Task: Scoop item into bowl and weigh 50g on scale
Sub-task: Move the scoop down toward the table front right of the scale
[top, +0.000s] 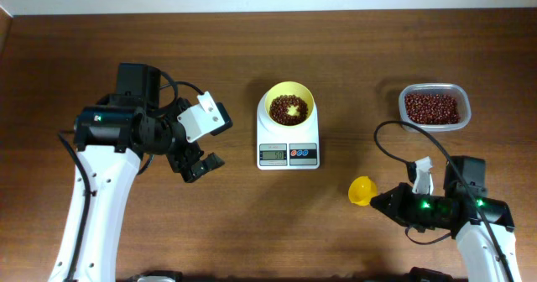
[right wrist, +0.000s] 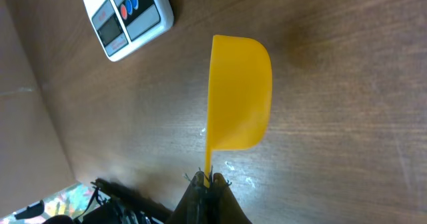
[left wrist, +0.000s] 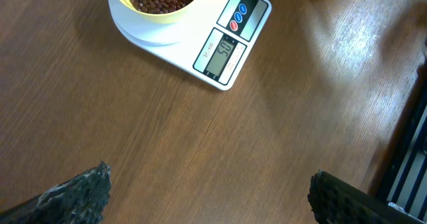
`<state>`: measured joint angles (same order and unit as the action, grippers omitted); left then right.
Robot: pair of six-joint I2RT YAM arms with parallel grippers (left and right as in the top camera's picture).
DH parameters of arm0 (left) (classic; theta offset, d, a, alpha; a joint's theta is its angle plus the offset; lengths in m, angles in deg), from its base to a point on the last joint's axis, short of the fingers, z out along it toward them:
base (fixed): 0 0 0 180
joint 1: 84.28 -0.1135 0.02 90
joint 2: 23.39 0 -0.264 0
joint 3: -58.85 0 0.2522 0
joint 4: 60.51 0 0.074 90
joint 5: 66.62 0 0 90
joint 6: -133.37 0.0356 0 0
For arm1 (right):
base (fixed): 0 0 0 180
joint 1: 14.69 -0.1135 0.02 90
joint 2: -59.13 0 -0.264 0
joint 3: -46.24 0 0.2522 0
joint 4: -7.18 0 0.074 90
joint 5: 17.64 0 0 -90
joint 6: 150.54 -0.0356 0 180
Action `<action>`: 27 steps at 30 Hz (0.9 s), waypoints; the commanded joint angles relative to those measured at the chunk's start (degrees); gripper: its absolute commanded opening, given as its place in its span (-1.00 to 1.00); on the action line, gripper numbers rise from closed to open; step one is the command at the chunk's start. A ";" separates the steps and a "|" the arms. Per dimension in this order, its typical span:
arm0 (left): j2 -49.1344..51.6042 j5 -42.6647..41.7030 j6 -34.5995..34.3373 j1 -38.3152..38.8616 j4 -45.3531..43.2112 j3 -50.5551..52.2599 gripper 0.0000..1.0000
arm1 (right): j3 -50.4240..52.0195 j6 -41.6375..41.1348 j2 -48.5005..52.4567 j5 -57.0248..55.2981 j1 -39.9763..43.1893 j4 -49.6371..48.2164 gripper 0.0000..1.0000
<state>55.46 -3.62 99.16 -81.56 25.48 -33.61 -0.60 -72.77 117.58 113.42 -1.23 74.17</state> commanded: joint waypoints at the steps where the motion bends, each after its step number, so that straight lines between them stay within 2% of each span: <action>1: -0.72 -1.03 0.90 0.00 0.09 -0.85 0.97 | 0.42 -0.09 -0.22 1.18 -0.31 -0.55 -0.92; 10: -0.72 -1.03 0.90 0.00 0.09 -0.85 0.97 | 5.40 -0.11 1.33 1.20 -0.31 -2.60 -0.92; 22: -0.70 -1.03 0.90 0.00 0.09 -0.85 0.97 | 5.55 -0.07 1.33 -0.85 -0.31 -2.29 -0.92; 27: -0.72 -1.03 0.90 0.00 0.11 -0.85 0.97 | 5.55 -3.32 1.33 -3.32 -0.31 -9.22 -0.92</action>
<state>55.46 -3.62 99.18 -81.58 25.50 -33.61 4.42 -73.62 118.76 112.35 -1.23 67.09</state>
